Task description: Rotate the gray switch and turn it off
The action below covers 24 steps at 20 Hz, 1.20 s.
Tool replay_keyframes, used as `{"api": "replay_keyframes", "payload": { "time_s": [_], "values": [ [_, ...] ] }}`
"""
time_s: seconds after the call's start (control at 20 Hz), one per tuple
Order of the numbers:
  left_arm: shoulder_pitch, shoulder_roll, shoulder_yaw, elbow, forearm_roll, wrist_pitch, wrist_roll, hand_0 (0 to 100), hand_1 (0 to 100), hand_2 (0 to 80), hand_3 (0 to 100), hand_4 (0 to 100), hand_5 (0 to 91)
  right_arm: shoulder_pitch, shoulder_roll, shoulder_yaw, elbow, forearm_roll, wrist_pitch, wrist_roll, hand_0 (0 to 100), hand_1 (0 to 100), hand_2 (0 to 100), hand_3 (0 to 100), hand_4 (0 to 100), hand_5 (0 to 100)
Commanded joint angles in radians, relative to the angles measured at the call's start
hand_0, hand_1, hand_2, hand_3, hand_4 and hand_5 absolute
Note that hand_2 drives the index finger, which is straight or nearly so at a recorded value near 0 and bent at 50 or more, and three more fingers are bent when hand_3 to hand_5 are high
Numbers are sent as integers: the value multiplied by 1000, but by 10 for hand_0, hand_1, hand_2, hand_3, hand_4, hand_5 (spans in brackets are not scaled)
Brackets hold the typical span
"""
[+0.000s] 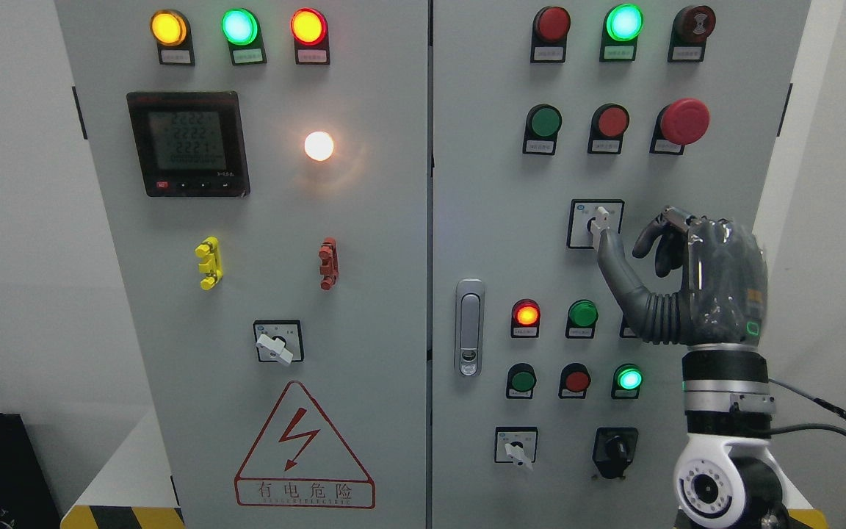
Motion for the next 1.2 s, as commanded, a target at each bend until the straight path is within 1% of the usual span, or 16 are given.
{"api": "replay_keyframes", "payload": {
  "time_s": [0.0,0.05,0.1,0.15,0.2,0.25,0.3,0.35,0.4,0.45,0.6,0.7,0.8,0.9,1.0,1.15],
  "values": [
    [-9,1,8,-25,20,0,-1,120,389,0,0,0,0,97,-59,-18,-119,-39,-112,-26,356,336,615,1000,960,939],
    [-9,1,8,-25,20,0,-1,120,389,0,0,0,0,109,-73,-19,-121,-53,-137,-25,355,336,613,1000,949,931],
    [-9,-1,8,-25,20,0,-1,120,389,0,0,0,0,120,-91,-19,-124,-73,-163,-25,357,335,601,922,816,849],
    [-9,-1,8,-25,20,0,-1,120,389,0,0,0,0,140,-112,-21,-131,-96,-187,-17,359,331,586,814,697,702],
    [-9,-1,8,-25,20,0,-1,120,389,0,0,0,0,158,-146,-22,-139,-122,-206,-9,360,326,577,749,635,616],
    [-9,1,8,-25,20,0,-1,120,389,0,0,0,0,172,-183,-29,-142,-149,-217,-3,365,307,543,637,510,446],
    [-9,-1,8,-25,20,0,-1,120,389,0,0,0,0,181,-221,-30,-144,-178,-230,0,368,280,493,529,401,329],
    [-9,1,8,-25,20,0,-1,120,389,0,0,0,0,190,-256,-30,-145,-201,-241,0,364,272,464,490,358,283],
    [-9,-1,8,-25,20,0,-1,120,389,0,0,0,0,195,-283,-30,-150,-212,-246,0,353,260,402,405,279,196],
    [-9,-1,8,-25,20,0,-1,120,389,0,0,0,0,195,-296,-32,-154,-219,-247,0,346,250,343,342,213,123],
    [-9,1,8,-25,20,0,-1,120,389,0,0,0,0,195,-315,-30,-162,-225,-246,3,331,194,216,217,103,30],
    [-9,1,8,-25,20,0,-1,120,389,0,0,0,0,195,-320,-30,-164,-225,-240,9,321,179,181,197,78,7],
    [-9,-1,8,-25,20,0,-1,120,389,0,0,0,0,195,-317,-30,-164,-225,-234,47,314,175,175,194,72,2],
    [-9,-1,8,-25,20,0,1,120,389,0,0,0,0,195,-320,-30,-165,-225,-235,55,301,167,131,164,38,0],
    [-9,-1,8,-25,20,0,-1,120,389,0,0,0,0,195,-323,-29,-173,-225,-235,57,294,163,119,153,26,0],
    [-9,-1,8,-25,20,0,-1,120,389,0,0,0,0,195,-323,-29,-177,-225,-237,83,280,163,117,149,23,0]
  ]
}}
